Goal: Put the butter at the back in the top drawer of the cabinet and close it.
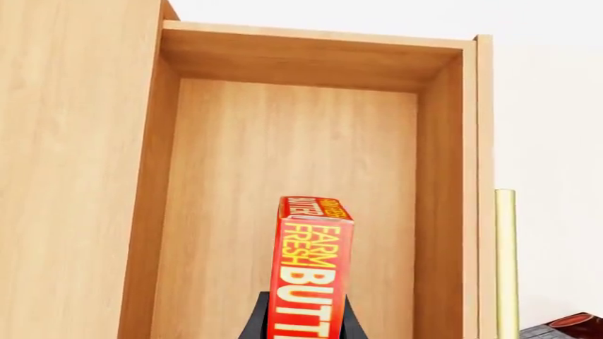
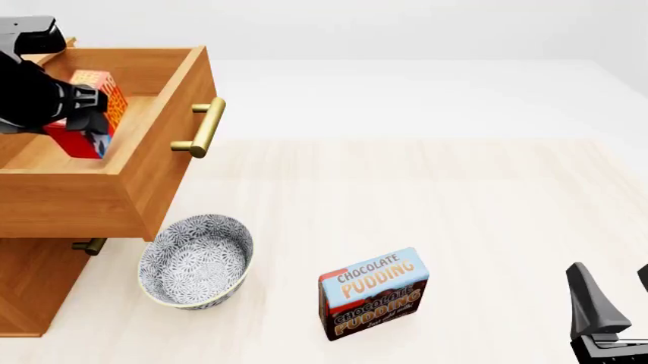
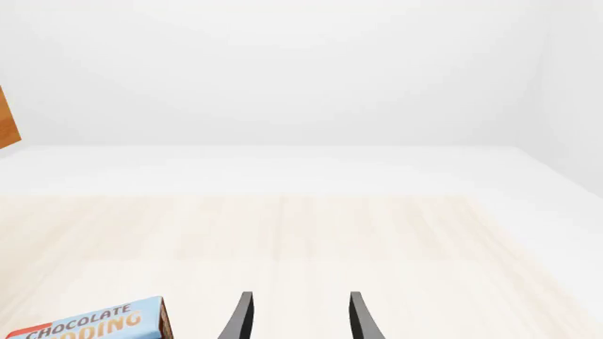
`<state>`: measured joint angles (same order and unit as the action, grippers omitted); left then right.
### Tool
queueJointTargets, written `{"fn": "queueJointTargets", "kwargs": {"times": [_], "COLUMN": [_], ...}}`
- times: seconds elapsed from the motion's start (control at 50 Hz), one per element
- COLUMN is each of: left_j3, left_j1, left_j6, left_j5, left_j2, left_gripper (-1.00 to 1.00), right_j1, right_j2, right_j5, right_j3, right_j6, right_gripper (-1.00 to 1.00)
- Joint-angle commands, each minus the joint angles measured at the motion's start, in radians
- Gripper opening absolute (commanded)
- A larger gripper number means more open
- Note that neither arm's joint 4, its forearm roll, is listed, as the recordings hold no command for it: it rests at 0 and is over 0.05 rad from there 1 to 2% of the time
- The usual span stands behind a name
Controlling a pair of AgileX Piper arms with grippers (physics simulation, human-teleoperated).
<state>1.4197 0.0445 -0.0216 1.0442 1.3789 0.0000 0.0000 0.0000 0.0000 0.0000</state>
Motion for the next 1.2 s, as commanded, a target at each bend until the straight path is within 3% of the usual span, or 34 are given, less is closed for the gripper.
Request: {"fn": "queueJointTargets", "kwargs": {"times": [0.02,0.98,1.0,1.2], "left_j3": [0.01,0.001,0.006,0.028], "left_j1": [0.003,0.018,0.017,0.016], "left_j6": [0.015,0.011,0.003,0.005], "left_j5": [-0.007,-0.018,-0.016,0.003], "left_j2": [0.006,0.01,0.009,-0.012], "left_gripper": [-1.0,-1.0,1.0,1.0], "right_j1": [0.0,0.0,0.0,0.0], "right_j2": [0.0,0.0,0.0,0.0], "right_j5": [0.0,0.0,0.0,0.0], "right_j3": [0.0,0.0,0.0,0.0], "right_j6": [0.0,0.0,0.0,0.0], "right_gripper": [1.0,1.0,1.0,1.0]}}
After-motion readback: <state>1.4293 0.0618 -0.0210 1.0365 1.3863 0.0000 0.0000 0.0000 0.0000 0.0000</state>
